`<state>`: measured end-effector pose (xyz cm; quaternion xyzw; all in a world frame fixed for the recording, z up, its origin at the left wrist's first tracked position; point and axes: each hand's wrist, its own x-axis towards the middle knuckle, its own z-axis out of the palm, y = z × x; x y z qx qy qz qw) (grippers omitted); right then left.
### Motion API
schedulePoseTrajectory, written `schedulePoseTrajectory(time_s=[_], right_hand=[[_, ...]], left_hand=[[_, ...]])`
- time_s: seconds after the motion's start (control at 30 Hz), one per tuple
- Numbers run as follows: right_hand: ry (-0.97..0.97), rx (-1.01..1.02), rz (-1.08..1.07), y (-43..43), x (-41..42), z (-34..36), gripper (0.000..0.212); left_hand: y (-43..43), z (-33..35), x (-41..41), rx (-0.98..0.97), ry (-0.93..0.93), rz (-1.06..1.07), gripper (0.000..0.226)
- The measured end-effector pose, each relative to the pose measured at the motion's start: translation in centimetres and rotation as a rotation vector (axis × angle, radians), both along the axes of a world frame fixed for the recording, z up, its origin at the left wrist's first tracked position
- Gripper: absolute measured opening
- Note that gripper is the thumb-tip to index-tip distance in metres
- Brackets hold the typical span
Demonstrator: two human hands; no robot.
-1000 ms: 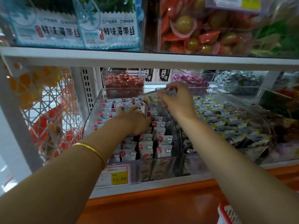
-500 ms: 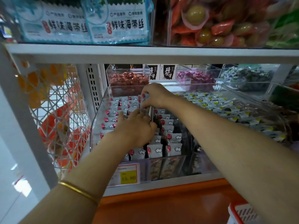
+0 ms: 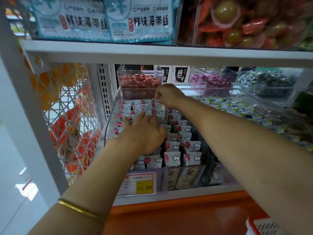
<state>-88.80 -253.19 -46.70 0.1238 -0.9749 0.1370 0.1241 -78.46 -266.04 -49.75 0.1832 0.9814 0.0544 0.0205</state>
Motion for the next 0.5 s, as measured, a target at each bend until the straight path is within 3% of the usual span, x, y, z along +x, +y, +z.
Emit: schedulePoseTrajectory(time_s=[0.1, 0.2, 0.37, 0.43, 0.5], right_hand=[[-0.032, 0.123, -0.006, -1.0, -0.5, -0.8, 0.014], [0.059, 0.112, -0.054, -0.9, 0.0, -0.4, 0.013], [0.369, -0.279, -0.127, 0.8, 4.2, 1.1, 0.010], [0.483, -0.483, -0.140, 1.3, 7.2, 1.2, 0.007], [0.489, -0.710, -0.136, 1.7, 10.4, 0.8, 0.004]], left_hand=[[-0.1, 0.0, 0.2, 0.021, -0.004, 0.007, 0.057], [-0.4, 0.1, 0.5, 0.071, 0.008, 0.025, 0.056], [-1.2, 1.4, 1.6, 0.256, 0.118, 0.041, 0.040], [-1.5, 1.9, 2.2, 0.405, 0.220, 0.051, 0.035], [-1.7, 2.3, 3.1, 0.608, 0.227, 0.061, 0.044]])
